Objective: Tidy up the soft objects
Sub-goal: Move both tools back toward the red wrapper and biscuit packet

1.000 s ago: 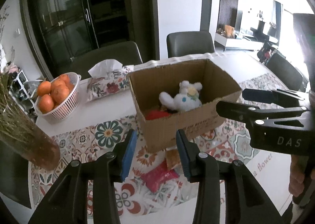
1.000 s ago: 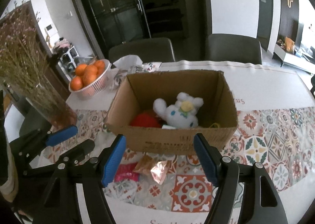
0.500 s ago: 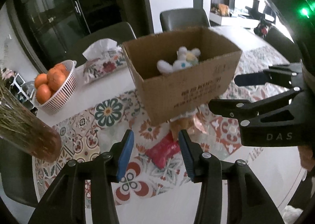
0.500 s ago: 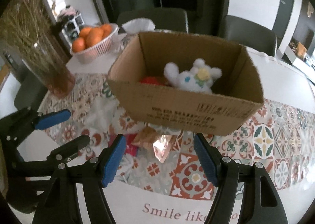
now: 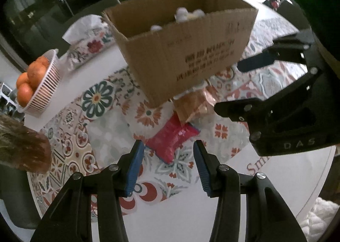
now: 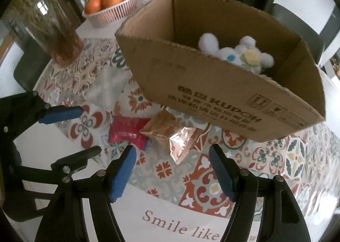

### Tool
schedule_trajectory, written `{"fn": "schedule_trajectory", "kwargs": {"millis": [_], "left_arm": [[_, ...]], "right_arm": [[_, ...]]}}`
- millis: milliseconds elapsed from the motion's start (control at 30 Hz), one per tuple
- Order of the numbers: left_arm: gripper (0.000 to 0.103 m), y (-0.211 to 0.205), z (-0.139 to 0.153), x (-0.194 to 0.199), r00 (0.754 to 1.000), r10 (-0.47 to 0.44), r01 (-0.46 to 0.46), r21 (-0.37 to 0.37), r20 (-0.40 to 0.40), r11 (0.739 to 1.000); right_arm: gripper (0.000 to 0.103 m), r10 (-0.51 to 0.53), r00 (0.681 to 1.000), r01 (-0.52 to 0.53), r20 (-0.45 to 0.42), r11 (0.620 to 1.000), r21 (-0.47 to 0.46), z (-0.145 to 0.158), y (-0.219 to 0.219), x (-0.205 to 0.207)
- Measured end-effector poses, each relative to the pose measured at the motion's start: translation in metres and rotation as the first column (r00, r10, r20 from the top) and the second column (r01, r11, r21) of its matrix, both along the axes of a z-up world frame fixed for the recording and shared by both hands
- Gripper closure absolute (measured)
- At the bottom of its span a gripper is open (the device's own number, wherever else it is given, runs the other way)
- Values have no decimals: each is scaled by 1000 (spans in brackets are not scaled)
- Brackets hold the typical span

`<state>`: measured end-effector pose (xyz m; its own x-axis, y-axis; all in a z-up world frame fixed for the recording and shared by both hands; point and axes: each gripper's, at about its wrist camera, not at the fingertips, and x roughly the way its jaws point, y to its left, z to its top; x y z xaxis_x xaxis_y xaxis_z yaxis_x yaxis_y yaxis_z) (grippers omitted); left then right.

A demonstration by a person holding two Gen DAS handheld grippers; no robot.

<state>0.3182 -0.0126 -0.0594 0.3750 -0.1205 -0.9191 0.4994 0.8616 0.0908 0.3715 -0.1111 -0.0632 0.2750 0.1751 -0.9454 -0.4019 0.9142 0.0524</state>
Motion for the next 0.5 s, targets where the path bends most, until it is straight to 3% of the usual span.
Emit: {"fn": "schedule_trajectory", "kwargs": {"millis": [200,500], "left_arm": [[55,-2,-21,7,997,-37,39,23,-73,999],[55,-6,-46,18,987,-75,80,37,-139,996]], "right_arm": [[31,77,996,-79,-39,996,-39,-20,9,5],[31,116,991,-118,-72,992,-36,-44,11,18]]}}
